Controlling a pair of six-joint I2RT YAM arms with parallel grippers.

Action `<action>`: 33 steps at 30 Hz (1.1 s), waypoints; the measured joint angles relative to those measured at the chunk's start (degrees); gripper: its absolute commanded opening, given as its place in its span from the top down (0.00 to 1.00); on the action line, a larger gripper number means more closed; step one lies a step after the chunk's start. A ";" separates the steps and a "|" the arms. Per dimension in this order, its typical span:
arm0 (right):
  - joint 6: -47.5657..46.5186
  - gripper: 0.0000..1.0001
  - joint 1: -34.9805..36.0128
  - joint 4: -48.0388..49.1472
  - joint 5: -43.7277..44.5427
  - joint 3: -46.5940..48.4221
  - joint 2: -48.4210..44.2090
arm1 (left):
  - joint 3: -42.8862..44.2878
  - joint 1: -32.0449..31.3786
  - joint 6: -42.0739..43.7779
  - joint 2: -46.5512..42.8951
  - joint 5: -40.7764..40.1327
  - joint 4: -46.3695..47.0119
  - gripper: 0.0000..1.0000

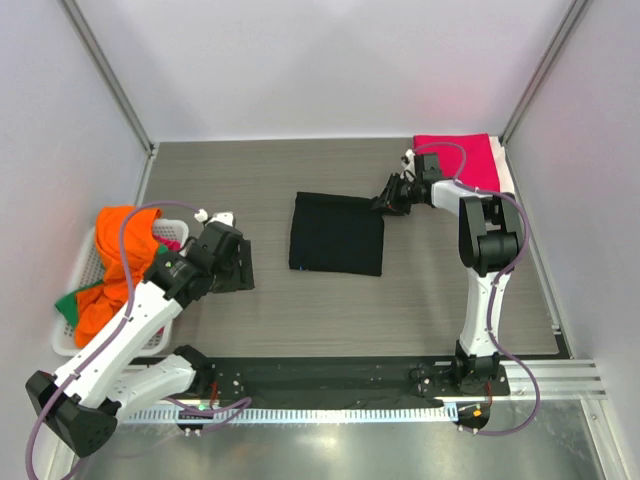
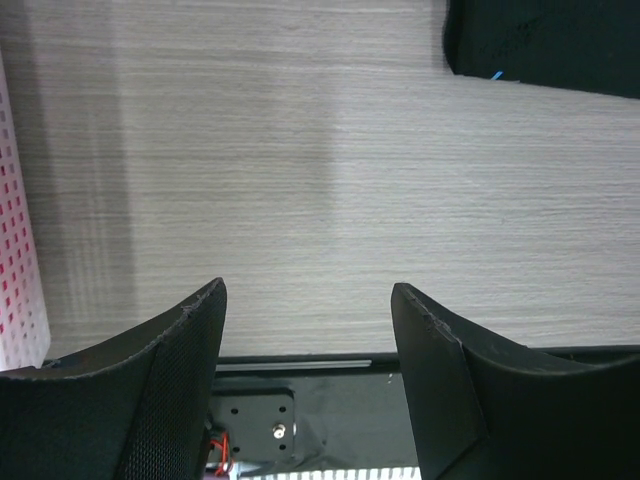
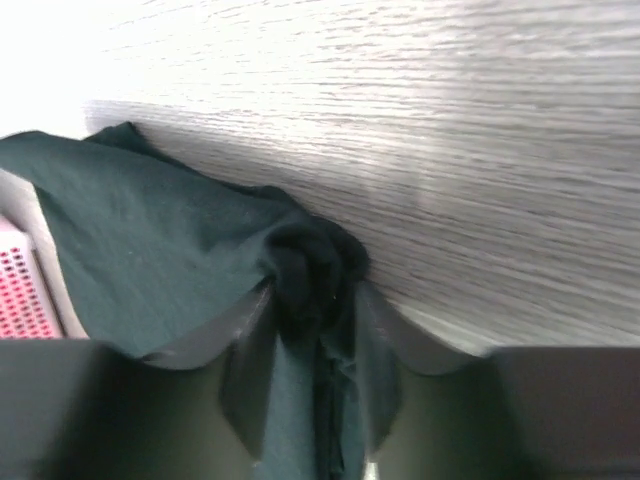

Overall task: Fold and stack the t-shirts
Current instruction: Neatly place the folded tshirt to the corner

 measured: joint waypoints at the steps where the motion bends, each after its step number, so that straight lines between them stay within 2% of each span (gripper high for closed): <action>1: 0.46 0.77 0.00 1.36 -0.59 -0.81 0.00 | -0.35 0.00 0.09 -0.44 0.00 0.48 0.32; 2: 0.98 0.83 0.00 2.67 -1.07 -1.81 0.00 | -0.81 0.00 0.13 -0.85 0.02 1.05 0.32; 3: 1.57 0.98 -0.02 3.89 -1.99 -2.75 0.04 | -1.25 0.00 0.13 -1.25 0.00 1.64 0.33; 4: 2.10 0.99 -0.02 4.48 -2.43 -3.17 0.04 | -1.68 0.00 0.13 -1.57 -0.02 2.08 0.33; 9: 1.66 0.99 0.00 3.89 -2.34 -3.13 -0.04 | -2.95 0.00 0.13 -3.85 -0.35 3.26 0.33; 16: -5.62 0.99 0.15 -10.91 5.64 4.00 -3.48 | -3.74 0.00 0.13 -8.92 -1.77 4.70 0.35; 23: -11.82 0.99 -0.81 -22.16 13.77 15.93 -8.17 | -3.76 0.00 0.13 -9.25 -2.25 5.33 0.36; 33: -18.38 0.99 -3.32 -33.94 21.33 33.88 -9.42 | -3.85 0.00 0.13 -9.51 -2.29 5.66 0.37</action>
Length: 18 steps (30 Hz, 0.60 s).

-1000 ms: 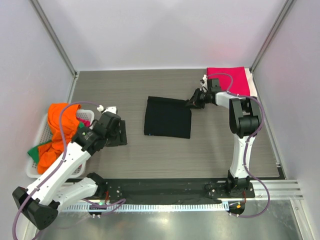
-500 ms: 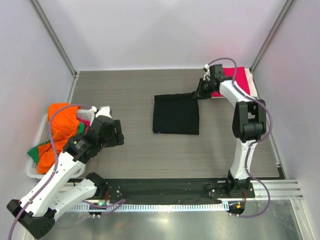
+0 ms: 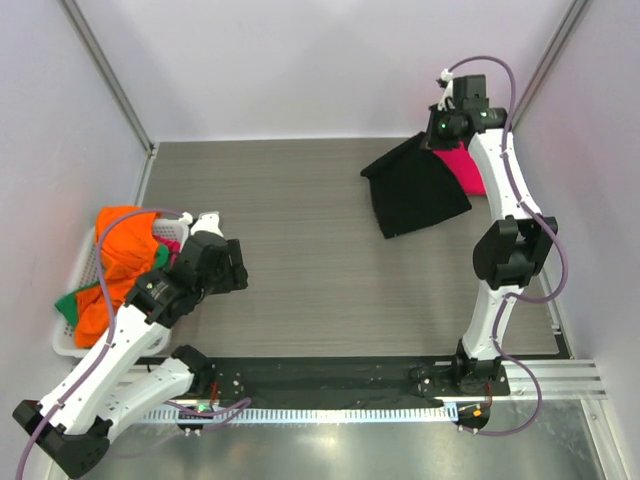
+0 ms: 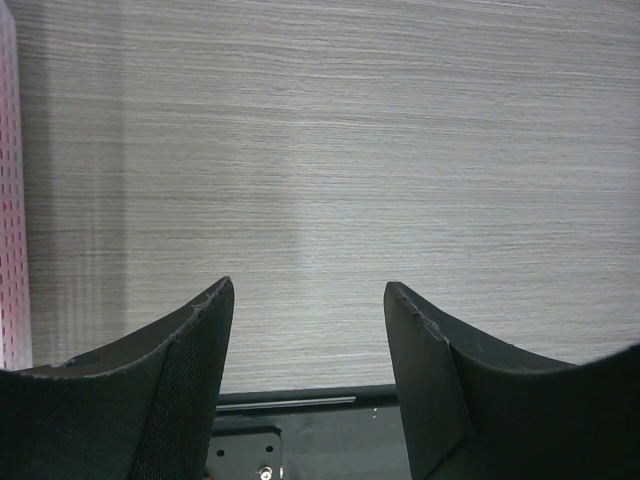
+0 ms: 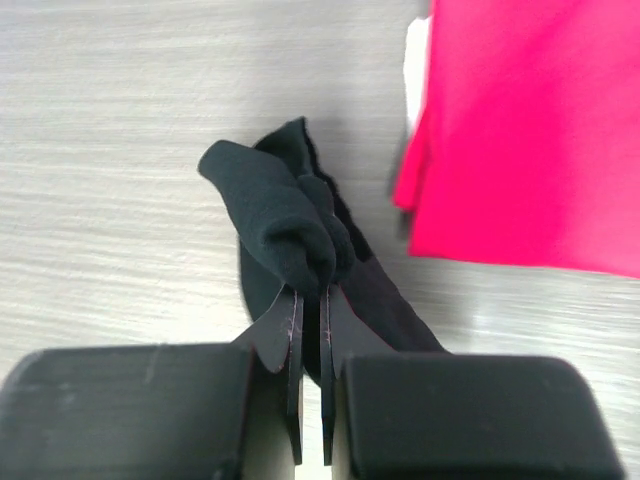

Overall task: Fold and stack the t-shirts
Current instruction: Neatly place the folded tshirt to the corner

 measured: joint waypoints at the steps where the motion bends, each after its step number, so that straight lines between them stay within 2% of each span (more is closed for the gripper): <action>1: -0.55 0.99 -0.24 -0.83 0.52 1.51 0.00 | 0.00 0.00 0.00 0.00 0.00 0.02 0.37; 7: -3.08 0.99 -2.89 -4.20 1.79 10.19 -0.02 | -0.02 0.00 0.00 0.07 0.02 0.02 0.38; 18: -3.61 0.99 -6.91 -7.08 0.63 19.12 -0.02 | -0.35 0.00 0.02 1.14 0.07 0.04 0.38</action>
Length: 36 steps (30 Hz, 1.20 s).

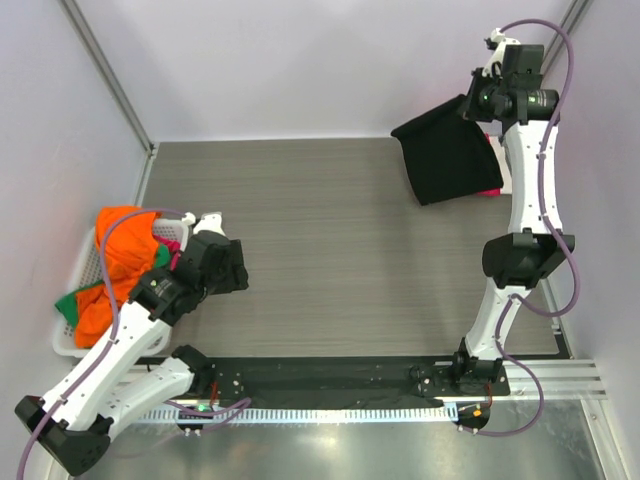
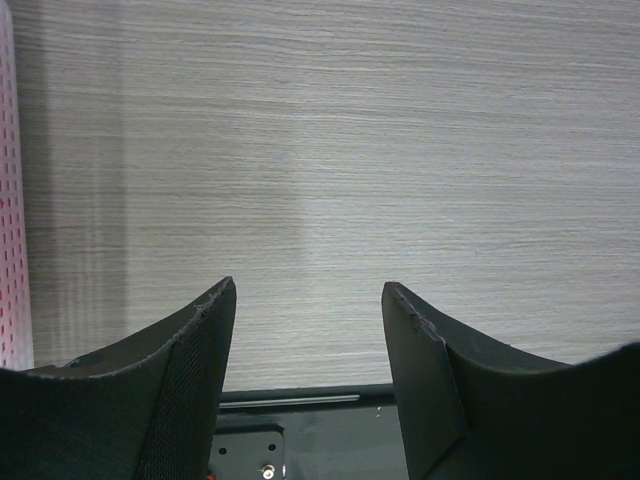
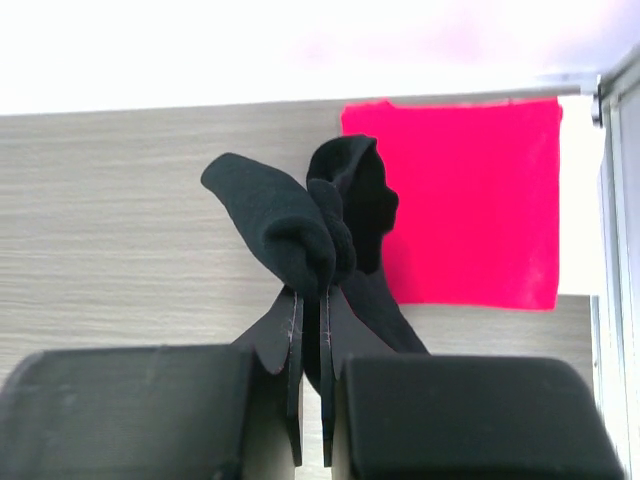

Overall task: Fold and stack the t-shirts
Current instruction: Neatly place the folded tshirt to the corner

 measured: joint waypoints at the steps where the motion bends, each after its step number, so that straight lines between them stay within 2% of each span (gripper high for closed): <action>1: 0.00 0.99 0.00 -0.11 -0.22 0.87 0.00 | -0.02 0.00 0.00 0.02 0.00 0.00 0.39; 11: 0.24 0.99 -0.07 0.00 -1.88 4.28 0.35 | -0.02 0.00 0.00 0.04 0.02 0.00 0.39; 20: 0.20 0.99 -1.95 0.61 -3.13 5.03 4.66 | -0.07 0.00 0.00 0.63 0.13 0.00 0.39; 36: -0.26 0.99 -7.10 9.09 -4.50 6.86 13.18 | -0.07 0.00 0.00 1.46 0.13 0.02 0.40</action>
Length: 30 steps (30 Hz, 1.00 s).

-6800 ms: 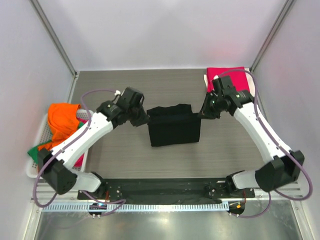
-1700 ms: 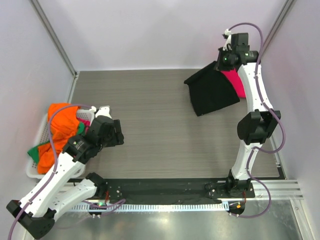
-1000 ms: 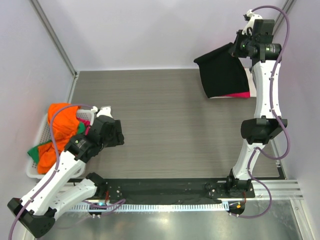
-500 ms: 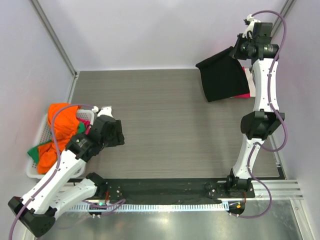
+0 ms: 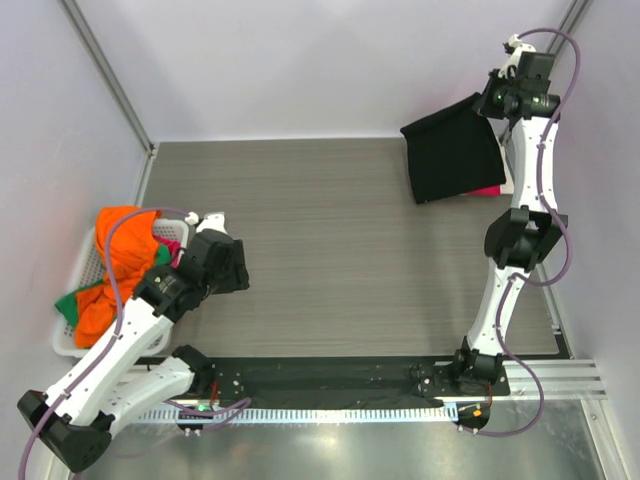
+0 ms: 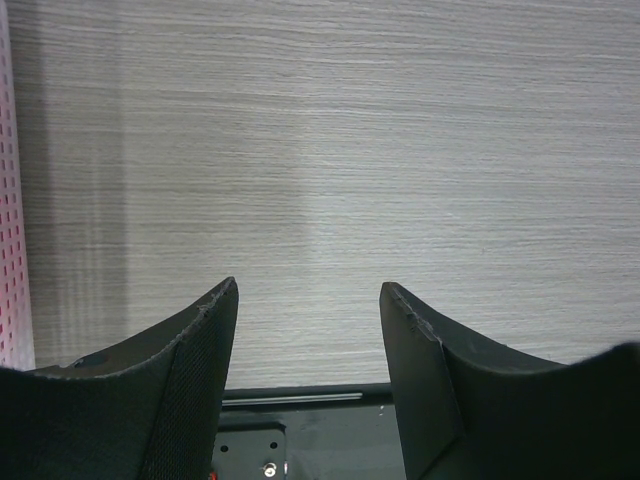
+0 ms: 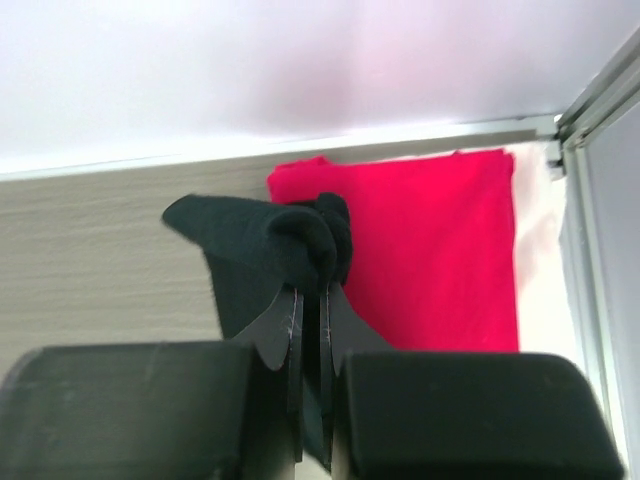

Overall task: Fold and stack the t-shirts
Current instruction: Neatly place the folded tshirt to the corner

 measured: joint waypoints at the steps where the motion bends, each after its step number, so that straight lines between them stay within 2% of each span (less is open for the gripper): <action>1: 0.00 0.99 -0.39 0.90 0.00 0.11 0.61 | 0.00 0.00 0.00 0.13 0.00 0.00 0.40; 14: 0.94 0.99 -4.81 16.65 2.08 0.13 13.25 | 0.00 0.00 -0.04 2.60 -0.11 -0.02 0.40; 19: 0.98 0.97 -5.07 23.12 6.01 0.11 19.15 | 0.00 0.00 -0.07 3.61 -0.22 -0.04 0.40; 20: 1.09 0.55 -5.07 24.50 7.52 0.07 20.31 | 0.00 0.00 -0.07 3.78 -0.24 -0.04 0.40; 21: 1.46 0.22 -5.07 25.51 9.16 0.07 21.18 | 0.00 0.00 -0.07 4.00 -0.24 -0.04 0.40; 22: 1.81 0.01 -5.07 27.10 11.21 0.09 22.16 | 0.00 0.00 -0.07 4.15 -0.26 -0.04 0.40; 27: 4.02 0.00 -5.01 30.73 22.91 -0.09 24.41 | 0.00 0.00 -0.09 4.31 -0.63 -0.07 0.39; 30: 7.50 0.00 -5.07 32.46 28.79 -4.92 20.57 | 0.00 0.00 -0.09 4.00 -0.63 -0.07 0.36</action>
